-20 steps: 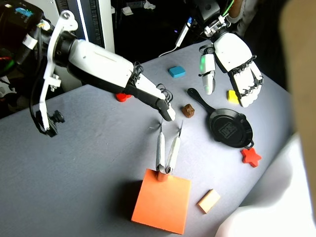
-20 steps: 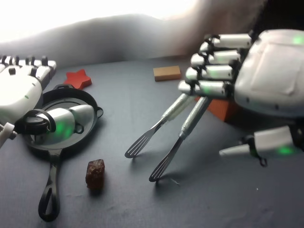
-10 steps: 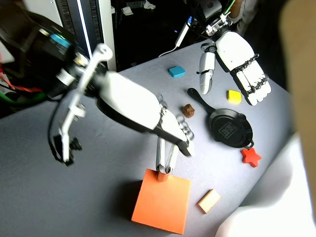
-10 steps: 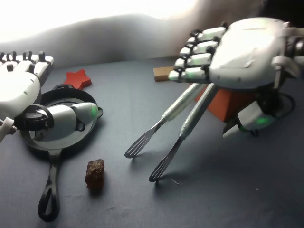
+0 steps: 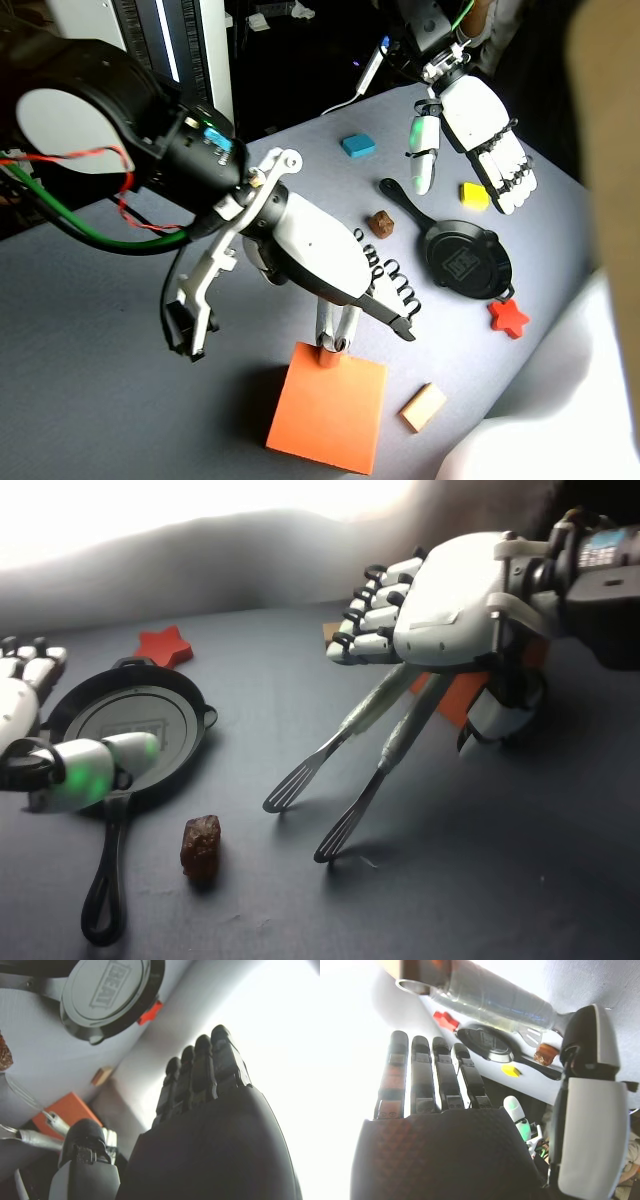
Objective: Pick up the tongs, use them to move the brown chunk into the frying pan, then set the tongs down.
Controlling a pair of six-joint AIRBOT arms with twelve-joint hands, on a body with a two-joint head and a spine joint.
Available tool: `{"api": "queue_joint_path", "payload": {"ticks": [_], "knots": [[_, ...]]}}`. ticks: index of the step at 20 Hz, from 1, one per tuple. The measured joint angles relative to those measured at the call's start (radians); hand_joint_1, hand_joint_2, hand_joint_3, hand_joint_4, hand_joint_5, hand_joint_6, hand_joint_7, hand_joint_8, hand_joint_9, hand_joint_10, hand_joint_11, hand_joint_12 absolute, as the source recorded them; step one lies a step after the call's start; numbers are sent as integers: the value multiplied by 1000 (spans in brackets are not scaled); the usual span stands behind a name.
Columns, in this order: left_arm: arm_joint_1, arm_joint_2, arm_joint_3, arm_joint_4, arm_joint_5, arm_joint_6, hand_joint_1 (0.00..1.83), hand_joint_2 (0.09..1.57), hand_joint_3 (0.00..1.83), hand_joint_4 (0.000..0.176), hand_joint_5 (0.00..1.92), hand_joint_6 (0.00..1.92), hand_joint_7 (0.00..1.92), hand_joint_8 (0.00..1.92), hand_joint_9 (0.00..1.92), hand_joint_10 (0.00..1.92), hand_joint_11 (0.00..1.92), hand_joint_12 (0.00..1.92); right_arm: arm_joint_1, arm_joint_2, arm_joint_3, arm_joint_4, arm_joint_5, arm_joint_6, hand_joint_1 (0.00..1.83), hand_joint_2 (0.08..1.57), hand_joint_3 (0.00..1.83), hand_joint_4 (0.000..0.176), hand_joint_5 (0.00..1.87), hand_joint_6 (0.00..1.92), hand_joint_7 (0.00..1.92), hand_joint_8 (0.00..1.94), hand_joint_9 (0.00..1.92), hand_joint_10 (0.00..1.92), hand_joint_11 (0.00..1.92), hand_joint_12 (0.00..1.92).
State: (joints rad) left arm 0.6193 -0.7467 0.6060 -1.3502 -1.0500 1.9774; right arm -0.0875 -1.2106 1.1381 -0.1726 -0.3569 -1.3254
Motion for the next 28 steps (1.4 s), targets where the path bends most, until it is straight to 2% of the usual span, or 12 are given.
{"api": "queue_joint_path", "payload": {"ticks": [3,4,6,9,14,18,24,28], "knots": [[5,13,-36,-32,-33,25,0,1105,0,0,0,0,0,0,0,0,0,0,-5,-28,42,0,-18,3,836,864,0,0,0,0,1,0,8,1,0,126],[5,13,-48,-46,-50,43,0,1101,0,0,0,0,0,0,0,0,0,0,-5,-46,66,1,-24,3,880,856,0,0,0,0,1,0,3,3,0,134],[-4,13,-48,-63,-51,45,0,1124,0,0,0,0,0,0,0,0,0,0,-5,-70,92,0,-27,1,888,856,0,0,0,0,0,0,0,0,0,46],[-16,13,-40,-63,-56,31,0,1108,0,0,0,0,0,0,0,0,0,0,-18,-115,127,1,-31,-43,898,845,0,0,0,0,0,0,0,0,0,60],[-17,-6,-19,-19,-29,-21,0,1119,0,0,0,0,0,0,0,0,0,0,-38,-146,171,2,-37,-44,864,855,1,0,0,0,0,0,0,0,0,0],[-25,-10,-16,-5,35,-36,0,1105,0,0,0,0,0,0,0,0,0,0,-54,-161,177,0,-27,-45,890,860,3,0,0,0,0,0,0,0,0,0],[-24,-10,-44,-11,11,-37,0,1115,0,0,9,4,0,0,0,0,0,0,-65,-180,184,3,1,-45,862,852,0,0,0,0,0,0,0,0,0,0],[-32,-10,-46,23,-23,-38,0,1115,0,0,12,5,0,0,0,0,0,0,-72,-180,192,0,5,-59,909,862,5,0,0,0,0,0,0,0,0,0]]}}
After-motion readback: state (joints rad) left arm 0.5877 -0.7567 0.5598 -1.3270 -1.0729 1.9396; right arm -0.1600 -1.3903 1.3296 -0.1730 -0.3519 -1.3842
